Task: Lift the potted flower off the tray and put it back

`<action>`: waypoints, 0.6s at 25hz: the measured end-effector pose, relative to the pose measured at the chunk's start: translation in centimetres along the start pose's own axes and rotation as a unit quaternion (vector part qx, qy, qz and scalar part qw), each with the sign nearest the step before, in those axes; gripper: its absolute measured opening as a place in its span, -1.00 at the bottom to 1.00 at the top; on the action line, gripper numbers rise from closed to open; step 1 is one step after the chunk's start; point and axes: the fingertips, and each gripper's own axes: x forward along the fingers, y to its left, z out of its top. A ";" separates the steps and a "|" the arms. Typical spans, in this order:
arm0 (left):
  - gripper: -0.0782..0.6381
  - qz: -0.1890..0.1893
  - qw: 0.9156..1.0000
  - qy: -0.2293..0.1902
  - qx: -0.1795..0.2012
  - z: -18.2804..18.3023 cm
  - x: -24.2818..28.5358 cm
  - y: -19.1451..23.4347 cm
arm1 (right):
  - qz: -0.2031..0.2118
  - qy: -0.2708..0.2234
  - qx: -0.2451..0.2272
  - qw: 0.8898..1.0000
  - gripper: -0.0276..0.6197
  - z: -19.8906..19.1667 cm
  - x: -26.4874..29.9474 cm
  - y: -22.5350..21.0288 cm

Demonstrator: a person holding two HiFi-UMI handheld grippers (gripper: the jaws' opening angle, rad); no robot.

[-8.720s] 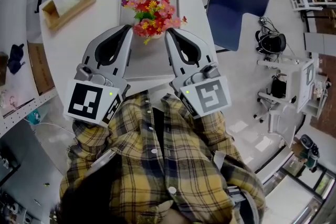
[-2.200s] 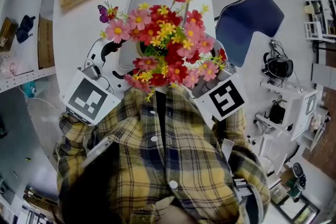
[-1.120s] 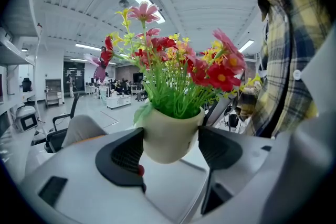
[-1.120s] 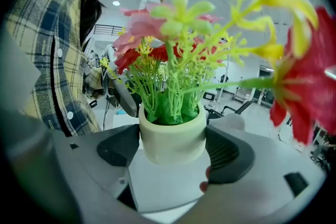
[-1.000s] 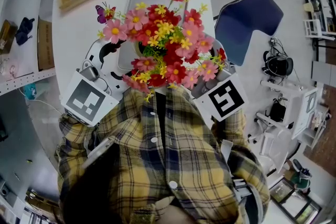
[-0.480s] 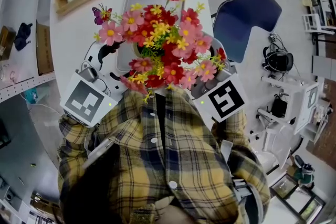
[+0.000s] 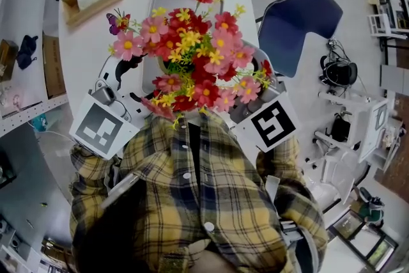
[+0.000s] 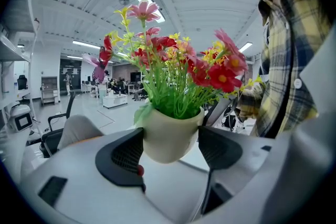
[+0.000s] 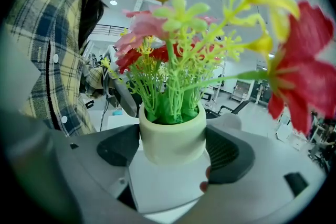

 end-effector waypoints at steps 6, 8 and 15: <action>0.16 -0.007 1.000 0.010 -0.009 0.0 2.9 1.3 | -0.002 -0.001 0.011 1.000 0.22 -1.7 0.2 -2.6; 0.16 -0.009 1.000 0.013 -0.011 0.4 2.8 1.3 | -0.003 -0.001 0.013 1.000 0.22 -1.3 0.0 -2.7; 0.16 -0.019 1.000 0.022 -0.011 0.0 3.1 1.4 | -0.007 0.006 0.025 1.000 0.22 -1.8 0.2 -2.7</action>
